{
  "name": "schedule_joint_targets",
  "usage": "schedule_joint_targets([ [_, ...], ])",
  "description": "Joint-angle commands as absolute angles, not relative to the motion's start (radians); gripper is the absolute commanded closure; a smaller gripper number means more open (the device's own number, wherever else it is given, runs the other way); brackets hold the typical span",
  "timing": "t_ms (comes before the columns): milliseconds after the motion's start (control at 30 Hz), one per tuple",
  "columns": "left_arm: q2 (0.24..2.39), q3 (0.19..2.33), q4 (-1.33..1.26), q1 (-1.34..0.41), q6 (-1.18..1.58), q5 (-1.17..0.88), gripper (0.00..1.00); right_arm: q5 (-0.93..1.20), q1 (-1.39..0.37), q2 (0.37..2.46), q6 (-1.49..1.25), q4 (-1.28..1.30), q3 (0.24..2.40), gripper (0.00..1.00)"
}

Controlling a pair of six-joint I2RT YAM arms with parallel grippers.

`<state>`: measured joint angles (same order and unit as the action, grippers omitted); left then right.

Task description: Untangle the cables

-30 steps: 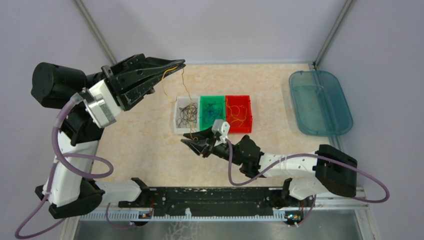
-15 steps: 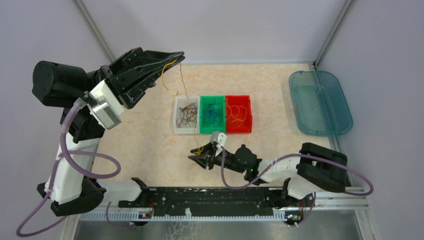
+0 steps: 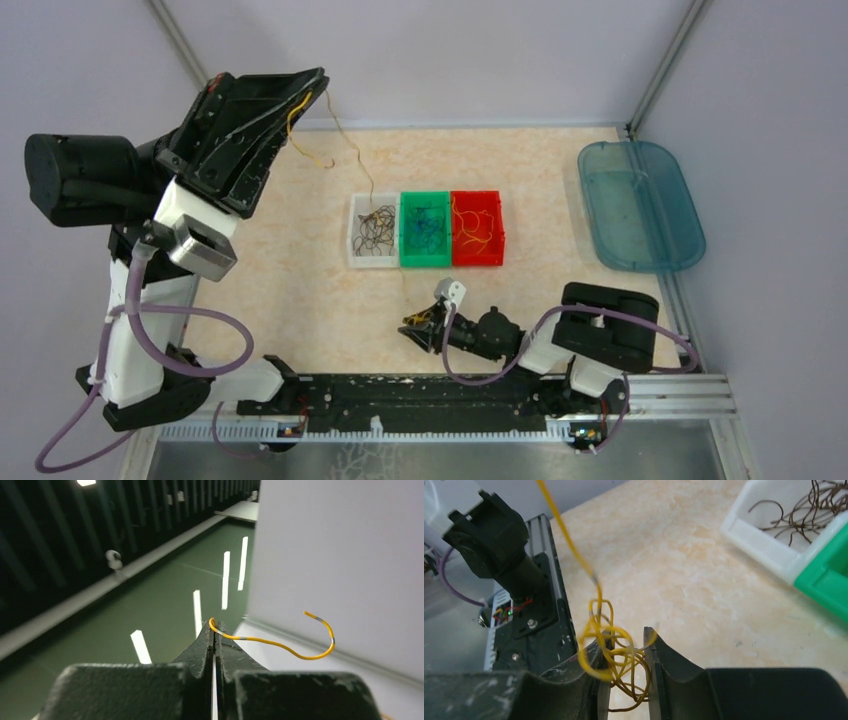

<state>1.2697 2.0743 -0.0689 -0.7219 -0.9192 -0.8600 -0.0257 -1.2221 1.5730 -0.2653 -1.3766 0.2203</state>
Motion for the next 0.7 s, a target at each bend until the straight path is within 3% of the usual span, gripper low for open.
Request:
schedule_joint_targets([
  [0, 1.274, 2.131, -0.161, -0.719, -1.126, -0.850, 1.00, -0.066, -1.230, 1.643, -0.312, -1.529, 0.178, 0.72],
  [133, 1.292, 2.136, -0.185, -0.720, -1.444, -0.824, 1.00, -0.083, -1.230, 1.718, -0.332, -1.607, 0.141, 0.73],
  [233, 1.349, 2.163, -0.373, -0.719, -1.677, -0.745, 1.00, -0.097, -1.231, 1.753, -0.344, -1.656, 0.116, 0.73],
  [300, 1.395, 2.257, -0.365, -0.719, -1.592, -0.707, 1.00, -0.100, -1.231, 1.771, -0.352, -1.693, 0.101, 0.73],
  [367, 1.392, 2.325, -0.193, -0.719, -1.495, -0.685, 1.00, -0.105, -1.231, 1.773, -0.358, -1.721, 0.088, 0.72],
  [500, 1.269, 2.064, -0.071, -0.720, -1.416, -0.689, 1.00, -0.114, -1.231, 1.693, -0.353, -1.675, 0.086, 0.66],
  [667, 1.186, 1.856, 0.238, -0.720, -1.388, -0.696, 1.00, -0.142, -1.231, 1.460, -0.309, -1.413, 0.120, 0.63],
])
